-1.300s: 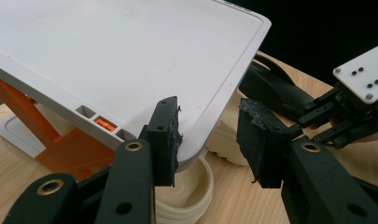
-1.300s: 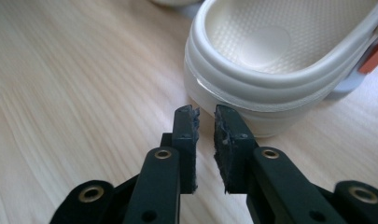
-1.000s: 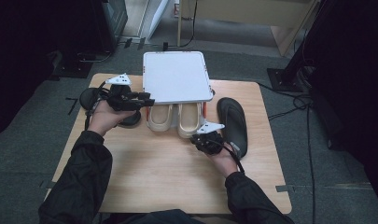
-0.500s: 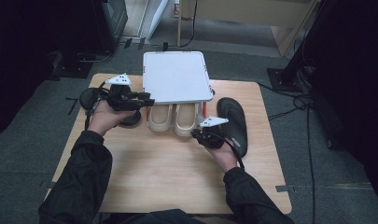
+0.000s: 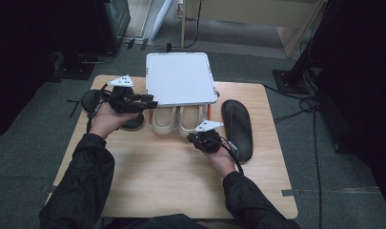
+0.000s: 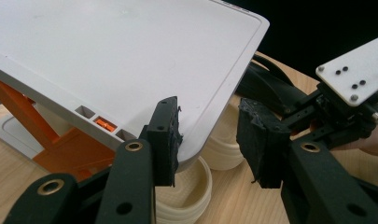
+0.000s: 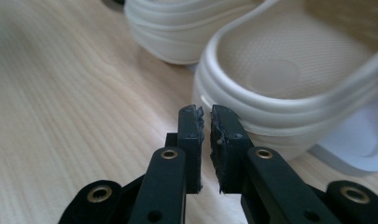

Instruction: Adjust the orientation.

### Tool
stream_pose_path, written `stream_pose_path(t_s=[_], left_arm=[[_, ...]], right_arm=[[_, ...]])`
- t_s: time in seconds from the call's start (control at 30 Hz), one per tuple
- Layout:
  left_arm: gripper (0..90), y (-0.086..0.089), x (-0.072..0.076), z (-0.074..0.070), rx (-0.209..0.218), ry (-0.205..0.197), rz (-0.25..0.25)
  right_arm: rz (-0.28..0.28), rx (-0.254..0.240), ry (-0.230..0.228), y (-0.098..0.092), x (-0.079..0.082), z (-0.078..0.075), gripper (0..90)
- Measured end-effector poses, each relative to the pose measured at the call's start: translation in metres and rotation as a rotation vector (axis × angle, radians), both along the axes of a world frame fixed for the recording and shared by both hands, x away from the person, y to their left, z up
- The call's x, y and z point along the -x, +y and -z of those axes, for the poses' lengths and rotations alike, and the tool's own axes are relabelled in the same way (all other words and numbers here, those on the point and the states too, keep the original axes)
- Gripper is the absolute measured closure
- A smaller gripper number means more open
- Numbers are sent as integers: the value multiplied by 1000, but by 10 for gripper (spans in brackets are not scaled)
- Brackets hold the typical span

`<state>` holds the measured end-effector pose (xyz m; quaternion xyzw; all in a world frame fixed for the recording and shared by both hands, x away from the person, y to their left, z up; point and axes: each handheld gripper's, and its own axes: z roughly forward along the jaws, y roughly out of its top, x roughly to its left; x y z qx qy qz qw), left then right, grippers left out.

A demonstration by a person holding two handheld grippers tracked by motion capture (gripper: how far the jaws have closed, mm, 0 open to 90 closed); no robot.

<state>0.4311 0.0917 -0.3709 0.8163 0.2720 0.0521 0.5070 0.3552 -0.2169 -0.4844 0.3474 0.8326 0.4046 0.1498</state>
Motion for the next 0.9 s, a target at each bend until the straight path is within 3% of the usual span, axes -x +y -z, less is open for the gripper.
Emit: stream_pose_path(t_s=[0.3,0.5,0.9], left_arm=[[601,0,0,0,-1,-2,0],[601,0,0,0,0,-1,0],[525,2,2,-6,-5,31,-30]], right_arm=[[66,-12,-21,-10,-10,-2,812],[68,-24,-31,-9,-15,0,796],[52,-83,21,-18,-5,-10,676]])
